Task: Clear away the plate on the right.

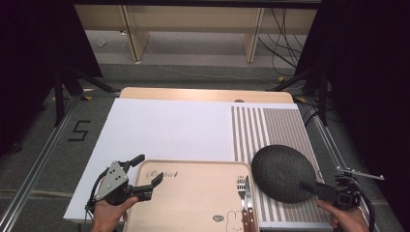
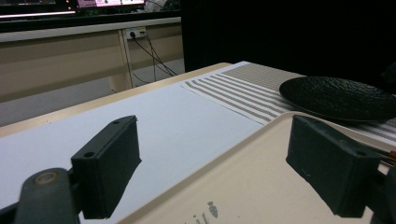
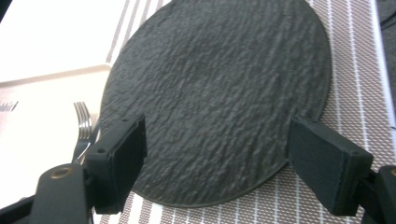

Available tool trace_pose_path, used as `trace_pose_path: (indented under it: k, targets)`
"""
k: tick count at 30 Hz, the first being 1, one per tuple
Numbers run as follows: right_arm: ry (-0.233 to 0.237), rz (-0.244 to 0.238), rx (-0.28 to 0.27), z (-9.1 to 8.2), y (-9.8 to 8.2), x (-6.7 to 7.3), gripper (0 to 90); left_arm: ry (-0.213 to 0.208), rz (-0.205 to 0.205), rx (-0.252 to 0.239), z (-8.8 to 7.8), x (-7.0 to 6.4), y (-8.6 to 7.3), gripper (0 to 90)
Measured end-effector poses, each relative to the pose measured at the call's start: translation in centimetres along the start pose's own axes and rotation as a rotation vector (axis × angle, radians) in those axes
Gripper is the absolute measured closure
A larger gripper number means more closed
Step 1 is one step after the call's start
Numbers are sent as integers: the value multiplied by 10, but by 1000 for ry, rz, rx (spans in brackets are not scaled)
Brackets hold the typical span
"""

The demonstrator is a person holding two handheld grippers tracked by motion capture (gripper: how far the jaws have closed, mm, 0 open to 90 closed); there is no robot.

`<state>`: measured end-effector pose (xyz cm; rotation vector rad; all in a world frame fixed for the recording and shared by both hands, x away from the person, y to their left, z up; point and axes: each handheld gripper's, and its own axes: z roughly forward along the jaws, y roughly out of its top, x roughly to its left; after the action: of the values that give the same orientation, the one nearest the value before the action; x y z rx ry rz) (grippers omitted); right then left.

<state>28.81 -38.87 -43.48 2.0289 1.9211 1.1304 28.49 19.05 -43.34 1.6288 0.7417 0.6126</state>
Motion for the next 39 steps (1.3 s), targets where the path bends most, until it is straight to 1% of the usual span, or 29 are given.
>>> trace_pose_path:
  k: [1,2,3,4,5,6,7,8,9,11,13,14,16,17,20,21,22,23,24,25,26,27,29,31,32,35,36,38,39]
  targets:
    - [-1,37,20,-1,0,1,215,0,0,0,0,0,0,163]
    - [3,44,26,-3,0,-1,217,0,-1,-1,0,0,0,163]
    - [-22,49,15,-2,-1,-3,230,1,-1,0,0,0,0,163]
    - [-19,25,5,-3,0,-6,239,1,1,2,0,0,0,163]
    - [-35,42,6,-4,-1,-7,240,1,1,2,0,0,0,163]
    - [-27,51,-7,-4,-1,-8,240,-2,1,-5,1,0,-1,163]
    - [-11,28,-22,-2,-1,-12,240,-2,0,-5,1,0,-1,163]
    - [-9,58,-21,-2,-2,-12,240,-1,0,-4,1,0,-1,163]
    - [-7,58,-7,-2,-2,-14,240,-1,0,-5,0,0,-1,163]
    - [-4,90,-15,-1,-3,-16,242,6,0,5,0,0,-1,163]
    - [-5,92,-2,-1,-3,-18,245,6,1,6,0,0,-1,163]
    - [2,130,13,-2,-3,-17,245,6,2,7,0,0,-1,163]
    - [11,115,-10,0,-4,-21,247,5,1,7,0,0,-1,163]
    - [15,139,4,-1,-4,-20,250,5,1,6,0,0,-1,163]
    - [1,124,5,-1,-5,-23,275,7,1,6,0,0,-1,163]
    - [19,112,3,-1,-5,-25,275,6,1,7,0,0,-1,163]
    - [23,123,4,-1,-5,-24,274,6,2,7,0,0,-1,163]
    - [10,137,5,2,-6,-23,274,6,3,6,0,0,-1,163]
    - [10,135,12,3,-6,-23,274,6,1,5,0,0,-1,163]
    - [8,156,30,3,-7,-23,274,6,1,6,0,0,-1,163]
    - [2,133,27,5,-7,-25,274,6,2,9,0,0,-1,163]
    - [3,161,36,5,-7,-23,275,5,0,10,0,0,-1,163]
    - [23,159,33,6,-7,-25,274,5,1,9,0,0,-1,163]
    - [48,186,36,6,-8,-25,275,3,3,1,0,-1,-1,163]
    - [52,182,33,7,-8,-26,275,2,2,-2,0,-1,-1,163]
    - [65,221,44,8,-9,-28,281,5,2,4,0,-1,-1,163]
    - [54,242,59,8,-8,-28,283,6,0,6,0,-1,-1,163]
    - [87,244,44,9,-9,-31,285,5,1,7,0,-1,-1,163]
    - [82,240,43,9,-9,-32,285,6,0,7,0,-1,-1,163]
